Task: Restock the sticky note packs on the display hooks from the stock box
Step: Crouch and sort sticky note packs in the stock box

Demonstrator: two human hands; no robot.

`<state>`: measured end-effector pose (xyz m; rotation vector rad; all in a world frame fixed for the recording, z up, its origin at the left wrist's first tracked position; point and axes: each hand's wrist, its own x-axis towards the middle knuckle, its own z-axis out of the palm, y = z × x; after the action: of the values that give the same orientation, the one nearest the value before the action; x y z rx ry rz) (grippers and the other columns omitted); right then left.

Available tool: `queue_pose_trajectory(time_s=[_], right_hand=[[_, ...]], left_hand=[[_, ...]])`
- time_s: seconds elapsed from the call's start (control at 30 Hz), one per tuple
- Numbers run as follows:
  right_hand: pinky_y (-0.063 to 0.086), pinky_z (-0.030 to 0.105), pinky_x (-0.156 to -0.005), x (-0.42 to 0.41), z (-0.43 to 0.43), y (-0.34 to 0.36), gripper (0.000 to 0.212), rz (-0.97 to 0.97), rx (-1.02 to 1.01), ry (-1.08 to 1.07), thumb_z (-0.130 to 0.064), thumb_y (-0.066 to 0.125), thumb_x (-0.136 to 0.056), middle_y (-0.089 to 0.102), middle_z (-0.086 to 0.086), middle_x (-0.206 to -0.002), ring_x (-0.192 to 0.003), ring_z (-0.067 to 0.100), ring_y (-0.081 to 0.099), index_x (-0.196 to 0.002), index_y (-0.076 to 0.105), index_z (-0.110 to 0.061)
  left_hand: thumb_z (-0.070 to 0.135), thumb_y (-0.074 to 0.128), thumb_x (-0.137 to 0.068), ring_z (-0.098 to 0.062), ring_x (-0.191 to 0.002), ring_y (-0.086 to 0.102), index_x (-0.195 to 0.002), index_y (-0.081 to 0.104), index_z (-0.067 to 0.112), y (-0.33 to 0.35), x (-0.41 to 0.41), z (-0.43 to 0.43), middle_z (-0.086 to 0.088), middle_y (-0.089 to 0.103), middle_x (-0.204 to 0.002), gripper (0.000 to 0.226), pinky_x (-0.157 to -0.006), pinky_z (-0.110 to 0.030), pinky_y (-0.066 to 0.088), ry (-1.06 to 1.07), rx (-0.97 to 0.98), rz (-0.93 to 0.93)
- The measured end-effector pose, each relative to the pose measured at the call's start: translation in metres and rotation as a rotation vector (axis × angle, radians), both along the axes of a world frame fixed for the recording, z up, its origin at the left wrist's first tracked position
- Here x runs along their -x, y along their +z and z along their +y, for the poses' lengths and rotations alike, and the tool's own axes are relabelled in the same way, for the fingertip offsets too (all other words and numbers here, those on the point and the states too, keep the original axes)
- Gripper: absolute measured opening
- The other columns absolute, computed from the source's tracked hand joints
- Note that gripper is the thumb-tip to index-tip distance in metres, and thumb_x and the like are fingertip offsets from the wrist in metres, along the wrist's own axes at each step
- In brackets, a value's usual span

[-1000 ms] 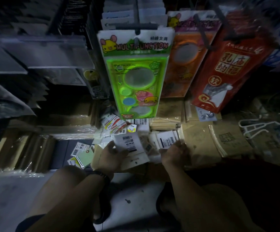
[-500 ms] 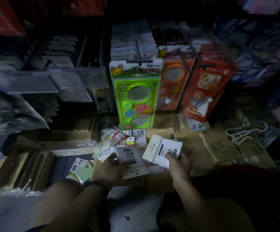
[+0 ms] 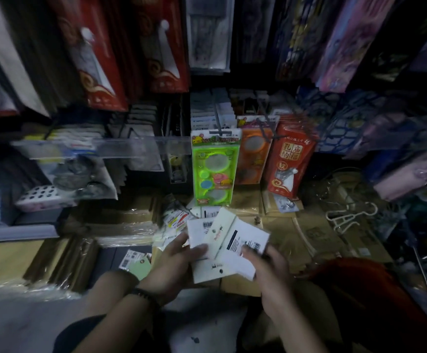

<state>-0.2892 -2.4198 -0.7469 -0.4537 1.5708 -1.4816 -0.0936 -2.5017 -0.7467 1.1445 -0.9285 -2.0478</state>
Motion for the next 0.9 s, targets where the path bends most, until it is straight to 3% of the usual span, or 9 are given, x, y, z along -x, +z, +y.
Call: queue_pose_trajectory(time_s=[0.13, 0.27, 0.37, 0.4, 0.47, 0.53, 0.6, 0.73, 0.9], right_hand=[[0.063, 0.038, -0.069, -0.008, 0.005, 0.025, 0.012, -0.052, 0.037, -0.050, -0.007, 0.079, -0.092, 0.082, 0.010, -0.096, -0.087, 0.027, 0.080, -0.104, 0.078, -0.007], [0.059, 0.040, -0.071, -0.012, 0.000, 0.045, 0.025, -0.377, 0.070, -0.147, -0.006, 0.079, -0.089, 0.080, 0.016, -0.107, -0.092, 0.032, 0.078, -0.114, 0.075, -0.005], [0.053, 0.040, -0.075, -0.018, -0.003, 0.068, 0.016, -0.562, 0.130, -0.102, -0.008, 0.072, -0.094, 0.078, 0.010, -0.103, -0.094, 0.029, 0.071, -0.110, 0.074, -0.012], [0.050, 0.040, -0.075, -0.022, -0.002, 0.077, 0.013, -0.612, 0.155, -0.076, -0.010, 0.069, -0.096, 0.077, 0.007, -0.099, -0.093, 0.027, 0.068, -0.107, 0.074, -0.015], [0.047, 0.039, -0.076, -0.030, -0.004, 0.089, 0.017, -0.652, 0.205, -0.055, -0.010, 0.069, -0.093, 0.076, 0.005, -0.093, -0.091, 0.027, 0.064, -0.108, 0.073, -0.016], [0.048, 0.042, -0.080, -0.041, -0.008, 0.097, 0.040, -0.620, 0.228, -0.045, -0.011, 0.074, -0.083, 0.077, 0.014, -0.106, -0.097, 0.032, 0.065, -0.123, 0.072, -0.009], [0.049, 0.044, -0.082, -0.051, -0.010, 0.107, 0.055, -0.601, 0.235, -0.033, -0.011, 0.078, -0.077, 0.072, 0.022, -0.120, -0.103, 0.035, 0.064, -0.131, 0.070, -0.006], [0.053, 0.041, -0.072, -0.064, -0.014, 0.124, 0.041, -0.469, 0.220, -0.004, -0.010, 0.081, -0.079, 0.077, 0.020, -0.118, -0.097, 0.033, 0.070, -0.119, 0.074, -0.008], [0.061, 0.043, -0.065, -0.084, -0.017, 0.151, 0.031, -0.454, 0.160, 0.114, -0.009, 0.081, -0.089, 0.077, 0.020, -0.114, -0.103, 0.040, 0.073, -0.118, 0.073, -0.006]], left_hand=[[-0.001, 0.067, -0.093, -0.042, -0.116, 0.072, -0.134, 0.066, 0.006, 0.036, -0.014, 0.013, -0.023, 0.074, -0.127, 0.041, -0.098, -0.057, 0.061, 0.002, 0.124, 0.034], [-0.001, 0.065, -0.096, -0.037, -0.103, 0.075, -0.115, 0.076, 0.004, 0.058, -0.030, 0.011, -0.019, 0.079, -0.113, 0.023, -0.085, -0.043, 0.065, 0.123, 0.259, -0.002], [-0.014, 0.069, -0.089, 0.000, -0.109, 0.067, -0.088, 0.082, 0.011, 0.078, -0.045, 0.003, 0.008, 0.081, -0.108, 0.029, -0.084, -0.017, 0.056, 0.183, 0.456, -0.157], [-0.013, 0.072, -0.087, 0.007, -0.121, 0.061, -0.089, 0.082, 0.009, 0.086, -0.047, 0.000, 0.014, 0.080, -0.112, 0.024, -0.094, -0.018, 0.052, 0.174, 0.509, -0.192], [-0.015, 0.069, -0.089, -0.011, -0.129, 0.064, -0.093, 0.077, -0.005, 0.095, -0.053, -0.002, 0.003, 0.081, -0.112, 0.014, -0.102, -0.031, 0.053, 0.173, 0.602, -0.218], [-0.022, 0.056, -0.095, -0.033, -0.113, 0.074, -0.093, 0.073, -0.012, 0.108, -0.056, 0.002, -0.013, 0.080, -0.107, 0.019, -0.084, -0.038, 0.063, 0.198, 0.613, -0.203], [-0.024, 0.049, -0.097, -0.035, -0.105, 0.077, -0.089, 0.071, -0.012, 0.118, -0.058, 0.007, -0.018, 0.079, -0.103, 0.027, -0.073, -0.042, 0.065, 0.214, 0.646, -0.189], [-0.030, 0.041, -0.093, -0.036, -0.100, 0.077, -0.082, 0.073, -0.004, 0.134, -0.065, 0.012, -0.018, 0.079, -0.100, 0.042, -0.071, -0.045, 0.064, 0.223, 0.725, -0.187], [-0.028, 0.049, -0.091, -0.039, -0.111, 0.073, -0.092, 0.084, 0.014, 0.148, -0.067, 0.011, -0.014, 0.077, -0.114, 0.055, -0.091, -0.060, 0.060, 0.313, 0.815, -0.205]])
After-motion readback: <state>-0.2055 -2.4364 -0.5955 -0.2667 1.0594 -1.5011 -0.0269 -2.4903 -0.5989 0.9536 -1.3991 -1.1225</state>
